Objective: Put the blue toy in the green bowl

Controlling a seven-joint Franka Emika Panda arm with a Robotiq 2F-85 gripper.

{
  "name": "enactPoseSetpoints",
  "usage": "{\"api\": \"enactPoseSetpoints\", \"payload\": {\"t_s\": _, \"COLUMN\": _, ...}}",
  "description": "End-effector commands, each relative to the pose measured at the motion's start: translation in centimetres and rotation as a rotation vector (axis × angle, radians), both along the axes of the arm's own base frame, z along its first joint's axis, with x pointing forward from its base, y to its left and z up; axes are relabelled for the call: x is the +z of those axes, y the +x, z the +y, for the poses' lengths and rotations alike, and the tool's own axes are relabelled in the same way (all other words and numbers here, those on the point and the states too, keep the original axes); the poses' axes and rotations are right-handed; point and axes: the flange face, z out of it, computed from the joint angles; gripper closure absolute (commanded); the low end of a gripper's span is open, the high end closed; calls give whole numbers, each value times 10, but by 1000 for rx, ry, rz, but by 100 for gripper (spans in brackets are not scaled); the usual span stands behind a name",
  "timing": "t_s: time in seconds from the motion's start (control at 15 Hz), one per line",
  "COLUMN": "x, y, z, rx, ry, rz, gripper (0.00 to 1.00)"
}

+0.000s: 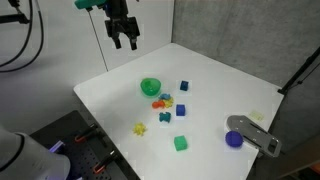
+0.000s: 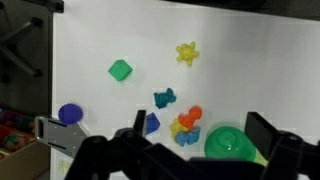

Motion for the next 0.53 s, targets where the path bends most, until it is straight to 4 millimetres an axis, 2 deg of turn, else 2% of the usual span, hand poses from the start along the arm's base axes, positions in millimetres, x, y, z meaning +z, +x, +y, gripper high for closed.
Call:
{"api": "enactPoseSetpoints", "payload": {"t_s": 0.0, "x": -4, "y": 13, "z": -6, "rx": 6, "ry": 10, "rz": -57, "gripper": 0}}
{"api": "enactPoseSetpoints", "payload": {"t_s": 0.27, "x": -19, "y": 34, "z": -15, "rx": -8, "ry": 43, "rz": -119, "gripper": 0}}
{"api": "enactPoseSetpoints", "payload": {"t_s": 0.47, "x": -39, "y": 55, "z": -27, "rx": -30, "ry": 68, "rz": -151, "gripper": 0}}
